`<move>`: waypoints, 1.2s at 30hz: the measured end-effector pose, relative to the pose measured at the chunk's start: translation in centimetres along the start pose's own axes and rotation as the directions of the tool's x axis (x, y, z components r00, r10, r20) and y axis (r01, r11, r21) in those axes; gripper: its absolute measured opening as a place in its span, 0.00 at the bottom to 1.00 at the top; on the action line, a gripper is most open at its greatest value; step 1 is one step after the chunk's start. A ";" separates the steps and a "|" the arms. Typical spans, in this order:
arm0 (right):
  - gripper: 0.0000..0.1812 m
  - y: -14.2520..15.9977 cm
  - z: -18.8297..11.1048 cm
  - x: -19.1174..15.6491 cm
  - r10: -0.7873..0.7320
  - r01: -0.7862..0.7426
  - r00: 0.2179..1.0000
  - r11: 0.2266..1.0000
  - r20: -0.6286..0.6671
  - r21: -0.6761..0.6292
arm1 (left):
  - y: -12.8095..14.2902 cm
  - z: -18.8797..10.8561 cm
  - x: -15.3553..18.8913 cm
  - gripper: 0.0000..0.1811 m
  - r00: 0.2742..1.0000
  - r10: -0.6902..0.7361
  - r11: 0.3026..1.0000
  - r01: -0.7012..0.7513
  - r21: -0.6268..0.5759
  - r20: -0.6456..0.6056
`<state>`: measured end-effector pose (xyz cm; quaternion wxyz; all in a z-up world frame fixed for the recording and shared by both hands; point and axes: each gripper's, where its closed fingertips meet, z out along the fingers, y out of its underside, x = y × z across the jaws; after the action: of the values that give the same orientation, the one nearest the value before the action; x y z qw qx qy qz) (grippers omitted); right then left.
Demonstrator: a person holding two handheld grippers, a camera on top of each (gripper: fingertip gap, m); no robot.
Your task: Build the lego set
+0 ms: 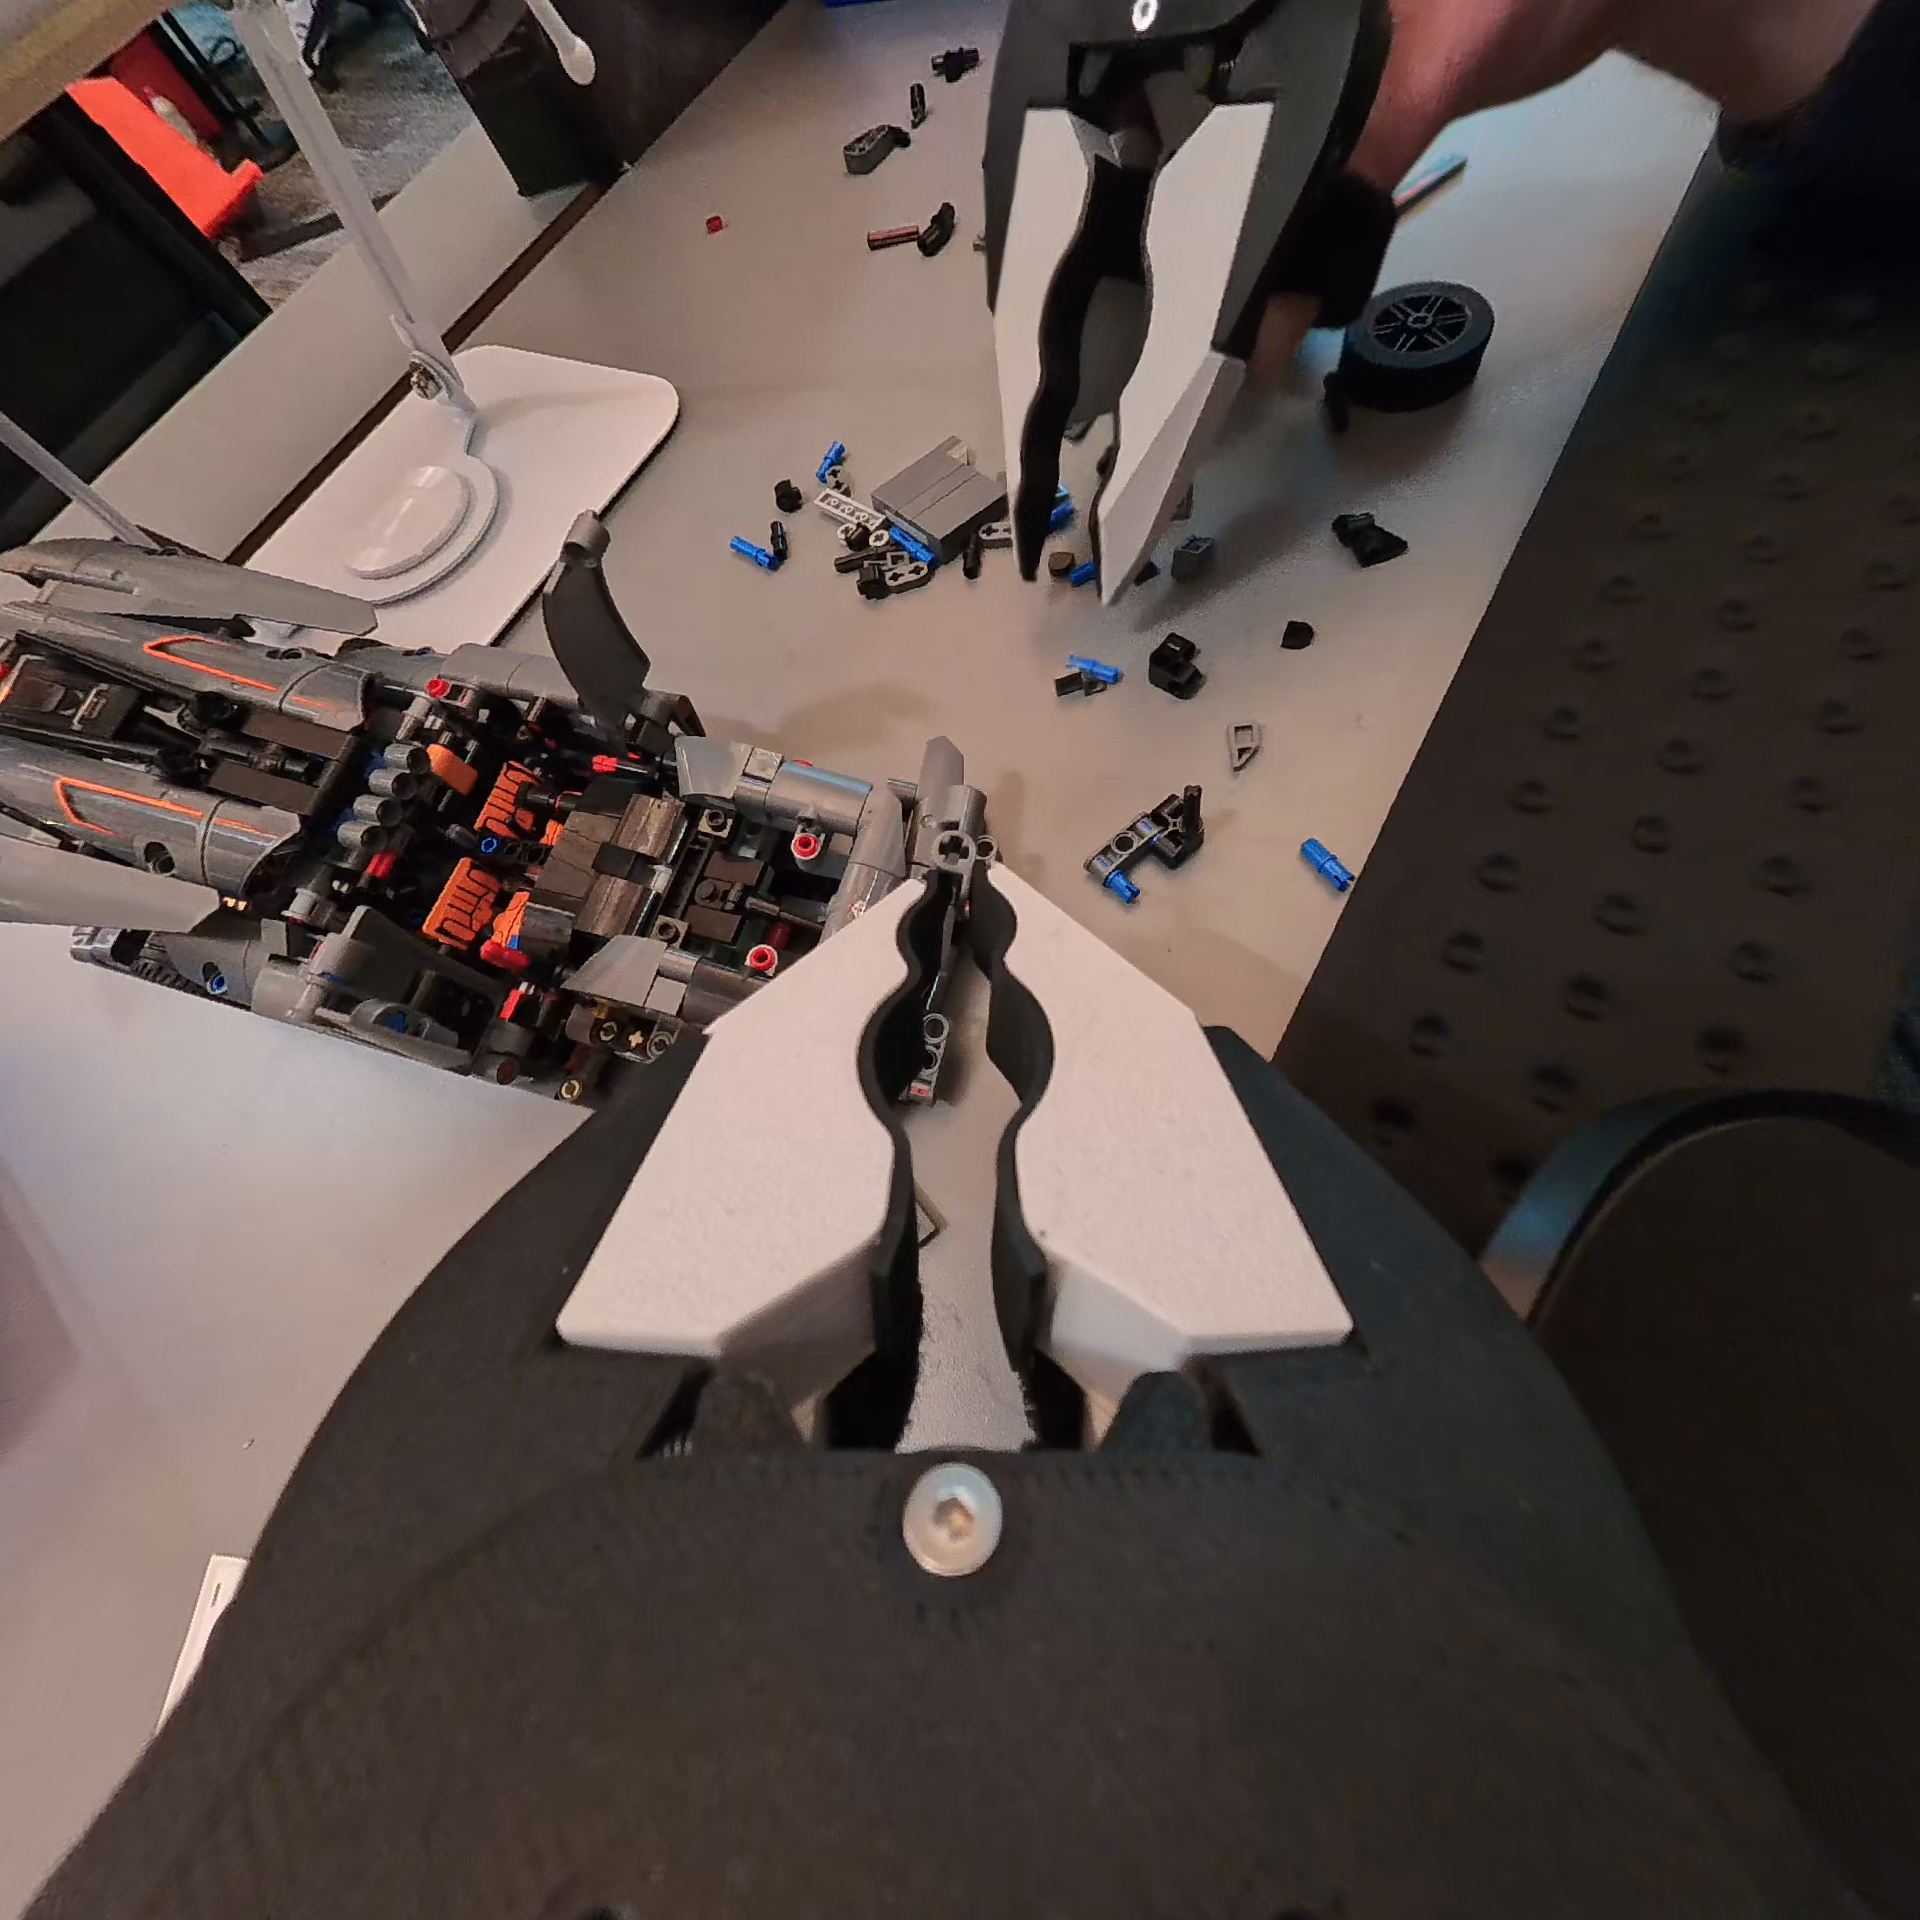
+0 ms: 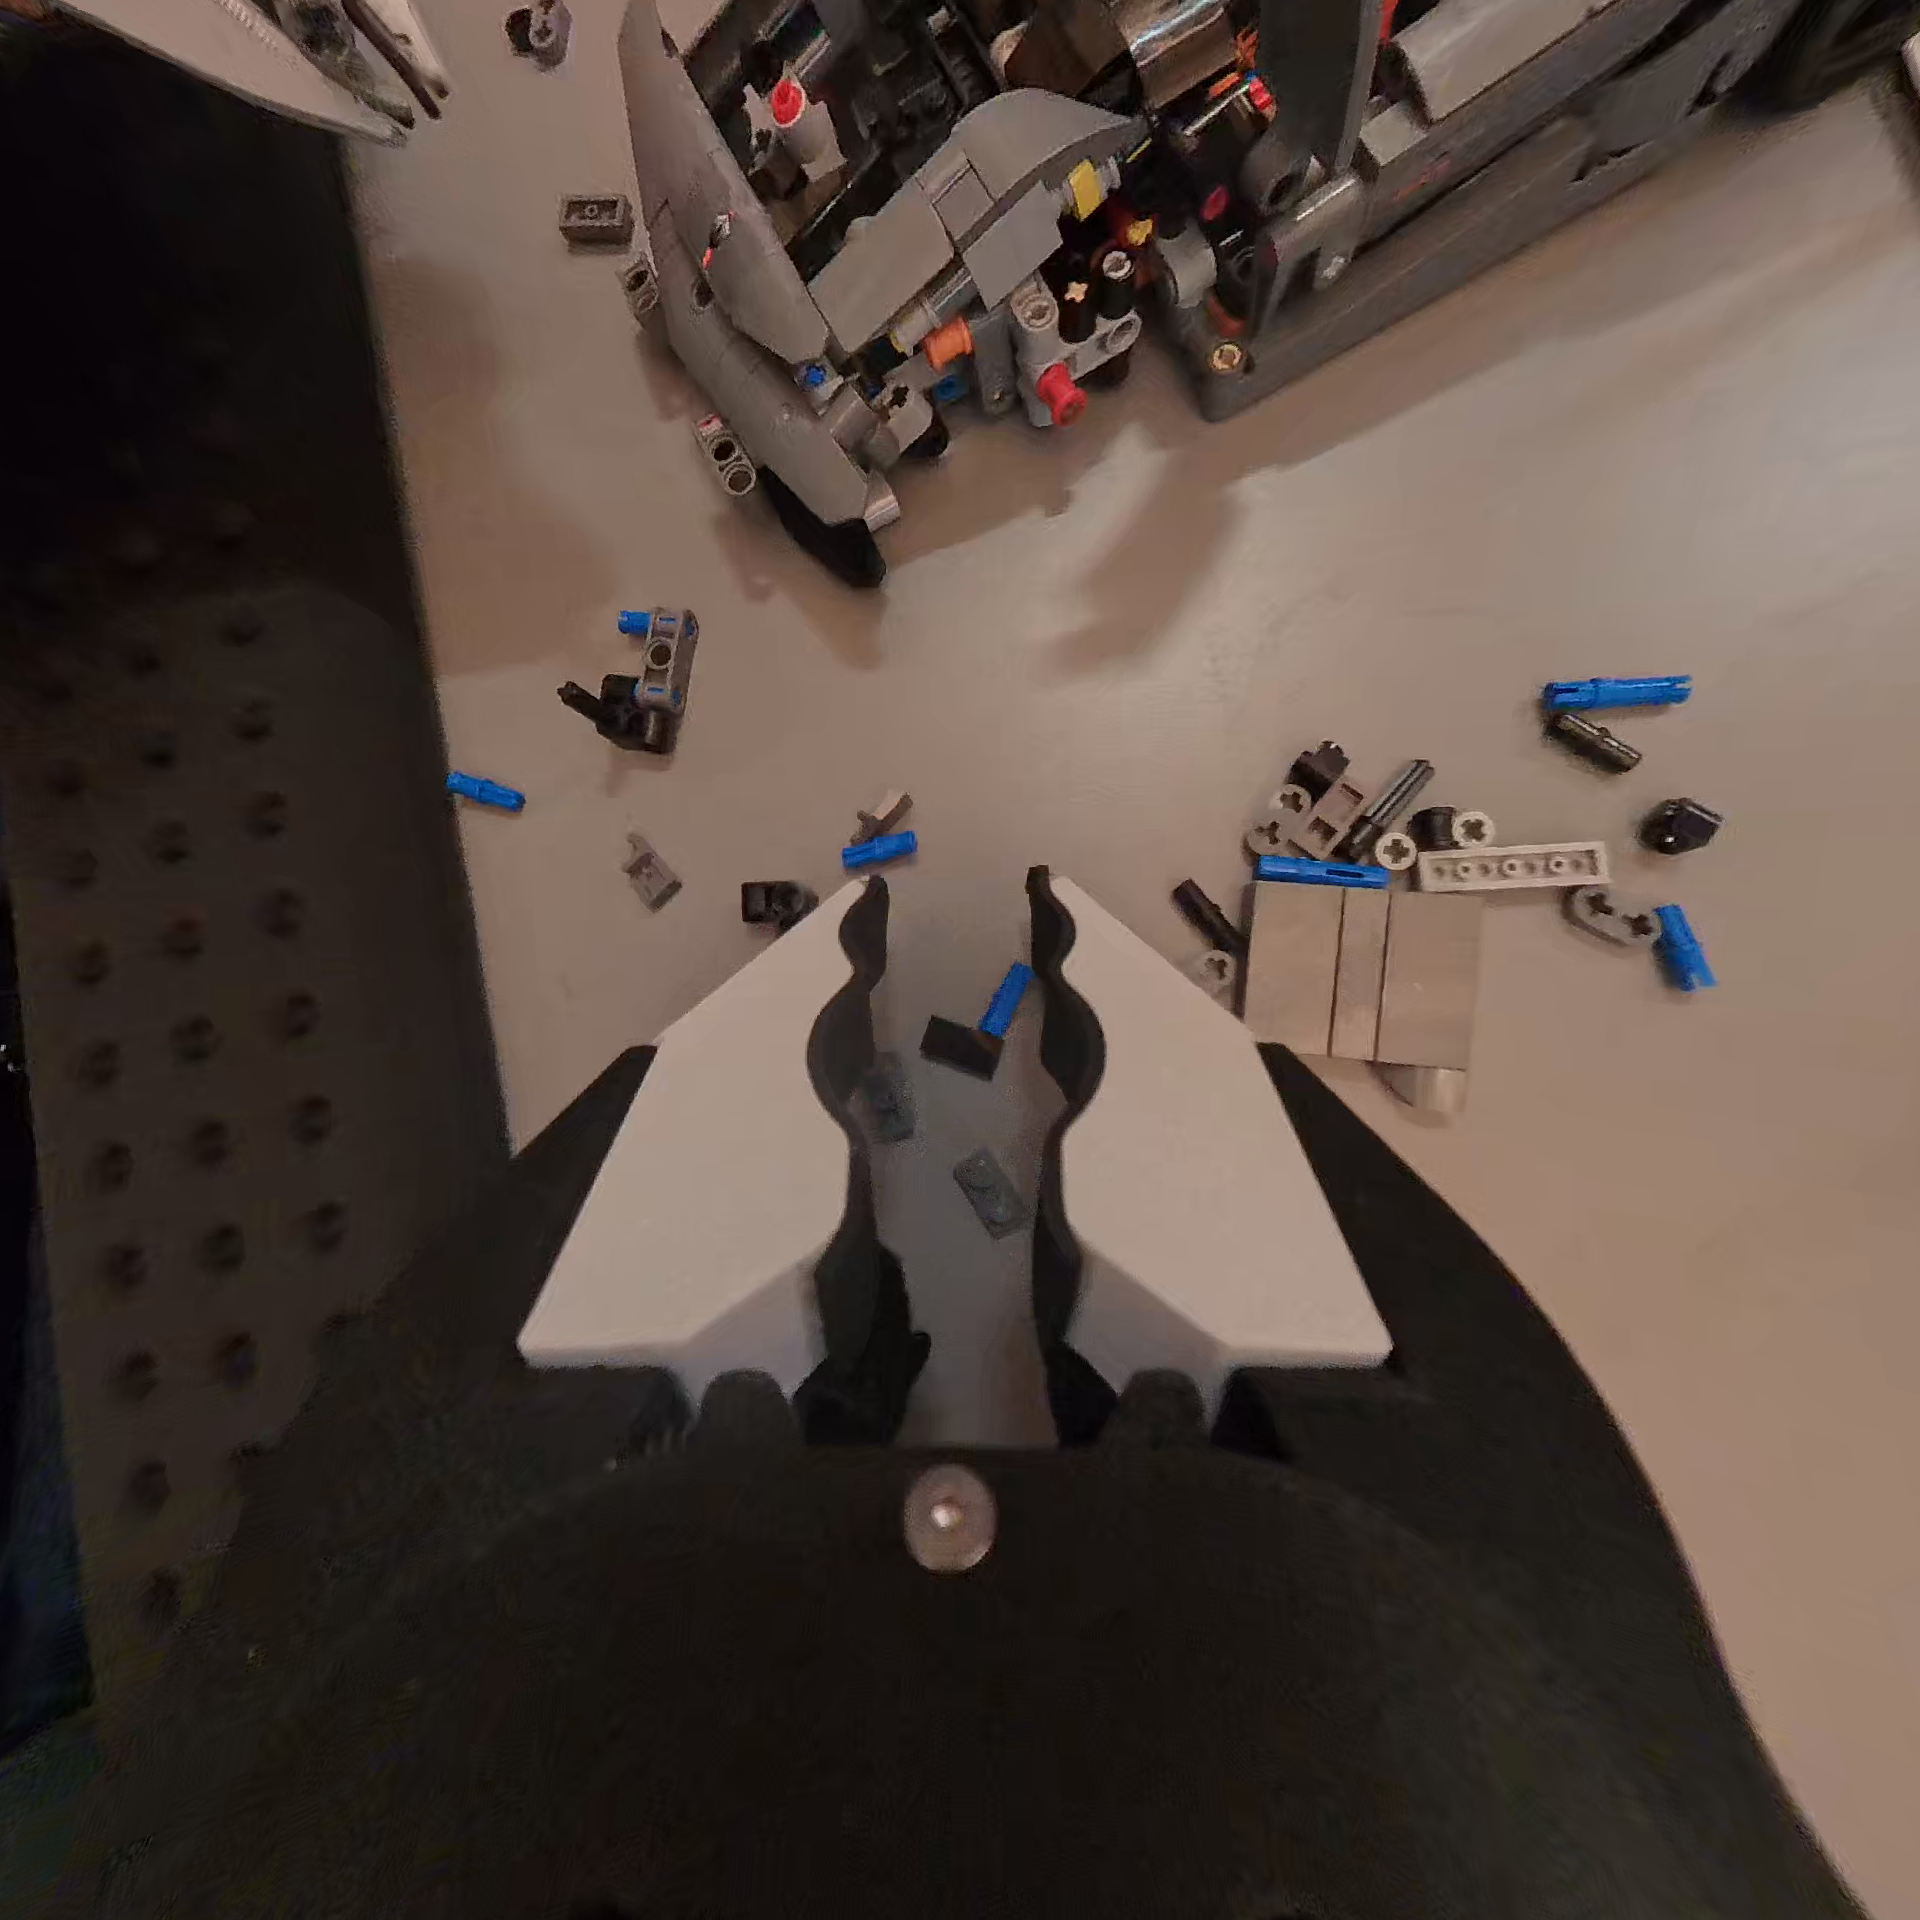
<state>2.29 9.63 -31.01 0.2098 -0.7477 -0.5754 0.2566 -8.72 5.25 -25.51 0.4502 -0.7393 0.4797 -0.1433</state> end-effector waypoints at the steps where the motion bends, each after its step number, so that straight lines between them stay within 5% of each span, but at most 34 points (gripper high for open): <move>1: 0.14 0.2 0.0 0.0 -0.007 0.008 1.000 1.000 0.016 -0.020 | 0.0 0.0 0.0 0.01 1.000 0.000 1.000 0.000 -0.001 -0.002; 9: 0.11 0.0 1.7 -0.7 -0.188 0.194 0.979 0.978 0.078 -0.082 | 0.1 0.1 0.1 0.01 1.000 -0.002 1.000 0.002 -0.003 -0.010; 17: 0.04 -0.3 2.2 -0.9 -0.237 0.249 0.963 0.965 0.127 -0.089 | 0.2 0.2 0.2 0.01 1.000 -0.003 1.000 0.003 -0.008 -0.016; 36: 0.03 -0.2 2.4 -1.9 -0.318 0.329 0.938 0.942 0.137 -0.067 | 0.3 0.4 0.2 0.01 1.000 -0.007 1.000 0.007 -0.015 -0.022</move>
<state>0.27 7.85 -32.45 0.1793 -0.6341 -0.7132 0.2390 -8.57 5.24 -26.03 0.4388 -0.7429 0.4830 -0.1492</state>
